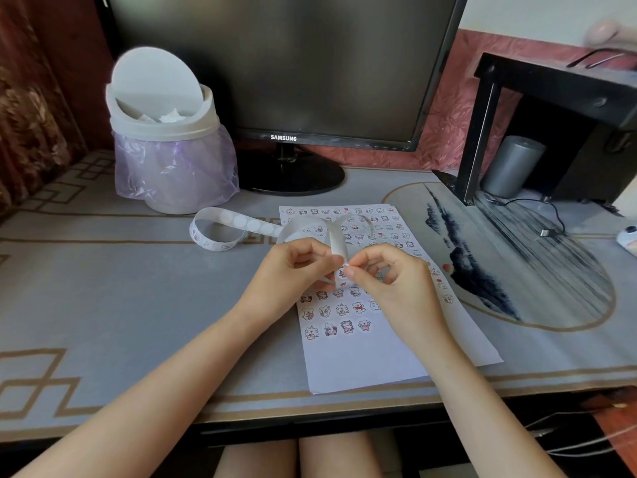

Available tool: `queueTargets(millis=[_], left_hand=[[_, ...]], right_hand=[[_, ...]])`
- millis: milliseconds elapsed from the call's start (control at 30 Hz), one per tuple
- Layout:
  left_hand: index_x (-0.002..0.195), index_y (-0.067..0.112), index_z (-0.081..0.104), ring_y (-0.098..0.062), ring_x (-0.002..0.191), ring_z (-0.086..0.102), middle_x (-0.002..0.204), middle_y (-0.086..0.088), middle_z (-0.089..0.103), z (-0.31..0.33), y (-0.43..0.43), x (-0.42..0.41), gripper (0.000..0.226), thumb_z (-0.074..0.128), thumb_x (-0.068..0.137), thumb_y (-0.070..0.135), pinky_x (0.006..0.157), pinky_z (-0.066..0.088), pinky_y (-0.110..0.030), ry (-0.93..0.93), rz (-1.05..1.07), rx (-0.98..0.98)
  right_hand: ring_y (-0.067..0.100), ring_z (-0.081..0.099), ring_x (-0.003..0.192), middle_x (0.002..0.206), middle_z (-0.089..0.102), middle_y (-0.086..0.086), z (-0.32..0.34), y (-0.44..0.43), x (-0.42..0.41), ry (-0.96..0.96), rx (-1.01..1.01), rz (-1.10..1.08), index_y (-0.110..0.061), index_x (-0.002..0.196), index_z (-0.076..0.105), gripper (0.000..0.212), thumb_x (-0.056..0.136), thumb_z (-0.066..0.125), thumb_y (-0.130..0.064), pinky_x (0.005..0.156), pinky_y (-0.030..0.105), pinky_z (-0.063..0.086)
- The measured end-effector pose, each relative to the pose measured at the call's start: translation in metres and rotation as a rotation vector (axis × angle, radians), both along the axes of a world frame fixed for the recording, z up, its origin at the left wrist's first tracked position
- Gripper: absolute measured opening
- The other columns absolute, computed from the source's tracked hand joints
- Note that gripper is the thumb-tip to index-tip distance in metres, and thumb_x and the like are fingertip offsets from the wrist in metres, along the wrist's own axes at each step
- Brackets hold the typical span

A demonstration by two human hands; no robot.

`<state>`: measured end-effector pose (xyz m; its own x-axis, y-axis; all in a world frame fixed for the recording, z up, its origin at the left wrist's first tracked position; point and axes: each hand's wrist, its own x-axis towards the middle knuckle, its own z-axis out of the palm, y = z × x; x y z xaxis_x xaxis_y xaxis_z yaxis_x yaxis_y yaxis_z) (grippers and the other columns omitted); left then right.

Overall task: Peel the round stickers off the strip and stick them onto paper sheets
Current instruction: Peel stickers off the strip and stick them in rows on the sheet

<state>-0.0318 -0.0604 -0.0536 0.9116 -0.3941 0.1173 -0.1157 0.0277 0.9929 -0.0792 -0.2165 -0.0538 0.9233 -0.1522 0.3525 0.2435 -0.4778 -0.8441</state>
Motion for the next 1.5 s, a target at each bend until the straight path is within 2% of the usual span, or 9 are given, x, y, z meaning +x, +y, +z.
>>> queueTargets(millis=[200, 400, 500, 567, 667, 800, 933, 1333, 1500], left_hand=[[0.070, 0.015, 0.065, -0.014, 0.069, 0.065, 0.072, -0.007, 0.070, 0.002, -0.001, -0.001, 0.016, 0.067, 0.086, 0.012, 0.073, 0.053, -0.021, 0.003, 0.042, 0.041], [0.074, 0.010, 0.064, -0.015, 0.067, 0.067, 0.064, -0.002, 0.069, 0.000, 0.000, 0.001, 0.014, 0.065, 0.087, 0.012, 0.076, 0.054, -0.026, 0.038, 0.051, 0.051], [0.075, 0.008, 0.063, -0.011, 0.062, 0.066, 0.062, 0.000, 0.069, 0.002, 0.000, 0.001, 0.014, 0.064, 0.088, 0.010, 0.064, 0.053, -0.018, 0.061, 0.049, 0.043], [0.075, 0.008, 0.063, -0.014, 0.062, 0.066, 0.063, -0.002, 0.069, 0.001, 0.001, 0.001, 0.014, 0.064, 0.088, 0.011, 0.064, 0.053, -0.017, 0.069, 0.052, 0.065], [0.072, 0.009, 0.062, -0.015, 0.061, 0.065, 0.063, -0.004, 0.068, 0.000, 0.001, 0.001, 0.017, 0.064, 0.088, 0.010, 0.063, 0.054, -0.018, 0.095, 0.042, 0.063], [0.070, 0.010, 0.060, -0.014, 0.059, 0.064, 0.064, -0.004, 0.068, -0.001, 0.000, 0.001, 0.019, 0.063, 0.089, 0.010, 0.063, 0.054, -0.017, 0.112, 0.021, 0.076], [0.069, 0.012, 0.060, -0.015, 0.060, 0.063, 0.064, -0.004, 0.069, -0.002, 0.000, 0.001, 0.020, 0.064, 0.089, 0.012, 0.067, 0.055, -0.019, 0.108, 0.023, 0.098], [0.072, 0.012, 0.062, -0.025, 0.072, 0.065, 0.071, -0.009, 0.071, -0.003, 0.000, 0.003, 0.017, 0.065, 0.088, 0.014, 0.080, 0.056, -0.032, 0.104, 0.031, 0.128], [0.072, 0.012, 0.063, -0.026, 0.074, 0.066, 0.072, -0.010, 0.072, -0.004, 0.000, 0.003, 0.017, 0.065, 0.088, 0.015, 0.083, 0.055, -0.037, 0.103, 0.033, 0.129]], right_hand=[[-0.002, 0.052, 0.059, 0.070, 0.062, -0.020, 0.002, 0.001, -0.003, -0.016, -0.083, -0.028, -0.019, 0.078, 0.068, 0.009, 0.079, 0.074, -0.013, 0.060, 0.010, 0.036], [0.007, 0.055, 0.080, 0.084, 0.063, -0.011, 0.004, 0.000, -0.007, -0.074, -0.136, -0.003, -0.018, 0.078, 0.068, 0.007, 0.079, 0.073, -0.014, 0.067, 0.012, 0.034], [0.003, 0.055, 0.067, 0.075, 0.067, -0.006, 0.011, -0.003, -0.012, 0.000, 0.032, 0.051, -0.017, 0.077, 0.069, 0.008, 0.078, 0.074, -0.011, 0.064, 0.013, 0.038], [0.006, 0.058, 0.068, 0.073, 0.069, -0.005, 0.015, -0.009, -0.015, 0.066, 0.094, 0.052, -0.016, 0.076, 0.069, 0.009, 0.076, 0.076, -0.010, 0.065, 0.018, 0.044], [0.005, 0.055, 0.062, 0.067, 0.066, -0.005, 0.018, -0.022, -0.020, 0.240, 0.178, 0.065, -0.013, 0.074, 0.069, 0.010, 0.074, 0.077, -0.007, 0.060, 0.013, 0.046], [0.004, 0.055, 0.057, 0.068, 0.066, 0.001, 0.013, -0.033, -0.026, 0.415, 0.133, 0.034, -0.011, 0.074, 0.069, 0.007, 0.076, 0.075, -0.009, 0.052, 0.011, 0.043], [-0.001, 0.053, 0.049, 0.064, 0.066, 0.002, 0.010, -0.034, -0.028, 0.426, 0.114, 0.008, -0.009, 0.071, 0.069, 0.010, 0.075, 0.076, -0.004, 0.048, 0.008, 0.038], [0.005, 0.055, 0.058, 0.066, 0.069, 0.000, 0.004, -0.037, -0.029, 0.457, 0.050, 0.003, -0.014, 0.070, 0.071, 0.008, 0.072, 0.079, -0.013, 0.064, 0.021, 0.043], [0.005, 0.054, 0.058, 0.067, 0.069, 0.000, 0.004, -0.037, -0.029, 0.455, 0.040, 0.008, -0.014, 0.071, 0.071, 0.008, 0.073, 0.079, -0.013, 0.064, 0.021, 0.043]])
